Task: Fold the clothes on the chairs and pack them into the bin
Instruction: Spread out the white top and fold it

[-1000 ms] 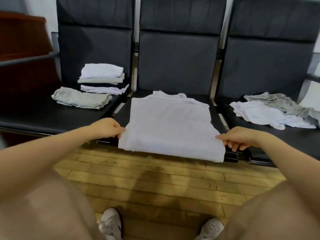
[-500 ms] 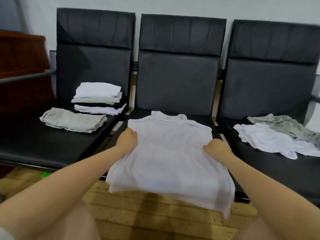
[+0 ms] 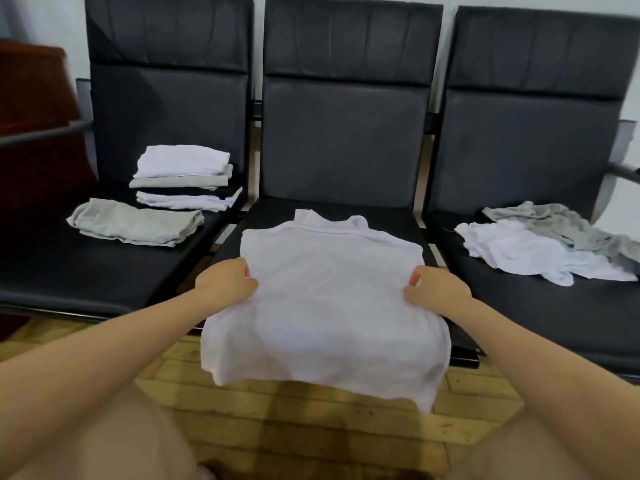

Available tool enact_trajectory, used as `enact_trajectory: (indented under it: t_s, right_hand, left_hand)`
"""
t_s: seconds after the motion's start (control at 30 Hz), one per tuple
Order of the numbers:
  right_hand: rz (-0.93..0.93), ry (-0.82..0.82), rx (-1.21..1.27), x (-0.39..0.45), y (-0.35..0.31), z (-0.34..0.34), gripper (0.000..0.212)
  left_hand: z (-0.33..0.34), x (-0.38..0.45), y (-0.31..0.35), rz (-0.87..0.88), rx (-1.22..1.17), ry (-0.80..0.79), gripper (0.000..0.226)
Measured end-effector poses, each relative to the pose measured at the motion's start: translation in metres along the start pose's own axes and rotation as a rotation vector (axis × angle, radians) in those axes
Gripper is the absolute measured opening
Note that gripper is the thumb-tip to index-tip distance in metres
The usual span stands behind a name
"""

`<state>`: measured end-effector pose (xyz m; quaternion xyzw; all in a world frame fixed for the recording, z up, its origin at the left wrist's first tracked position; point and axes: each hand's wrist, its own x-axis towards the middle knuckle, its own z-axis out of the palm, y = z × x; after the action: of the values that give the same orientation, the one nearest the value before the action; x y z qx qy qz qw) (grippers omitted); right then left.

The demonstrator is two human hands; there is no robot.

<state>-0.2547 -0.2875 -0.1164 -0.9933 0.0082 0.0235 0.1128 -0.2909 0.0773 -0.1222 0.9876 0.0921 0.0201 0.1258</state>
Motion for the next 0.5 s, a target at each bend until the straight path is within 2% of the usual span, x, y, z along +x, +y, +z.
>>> enact_trajectory:
  t_s: [0.1,0.23,0.33,0.4,0.5]
  right_hand:
    - [0.037,0.079,0.094,0.017,-0.008,-0.008,0.027]
    - [0.13,0.146,0.405,0.068,-0.025,-0.021,0.035]
    - [0.093,0.122,0.491,0.106,-0.039,-0.029,0.031]
    - [0.059,0.106,0.559,0.135,-0.052,-0.031,0.026]
    - [0.132,0.039,0.62,0.176,-0.072,-0.023,0.033]
  left_hand:
    - [-0.009,0.015,0.014,0.002,-0.066,0.063,0.02]
    - [-0.022,0.067,0.042,-0.047,-0.381,0.129,0.018]
    - [-0.023,0.111,0.06,-0.072,-0.409,0.162,0.024]
    - [-0.019,0.147,0.069,-0.124,-0.44,0.14,0.037]
    - [-0.007,0.19,0.078,-0.187,-0.45,0.067,0.048]
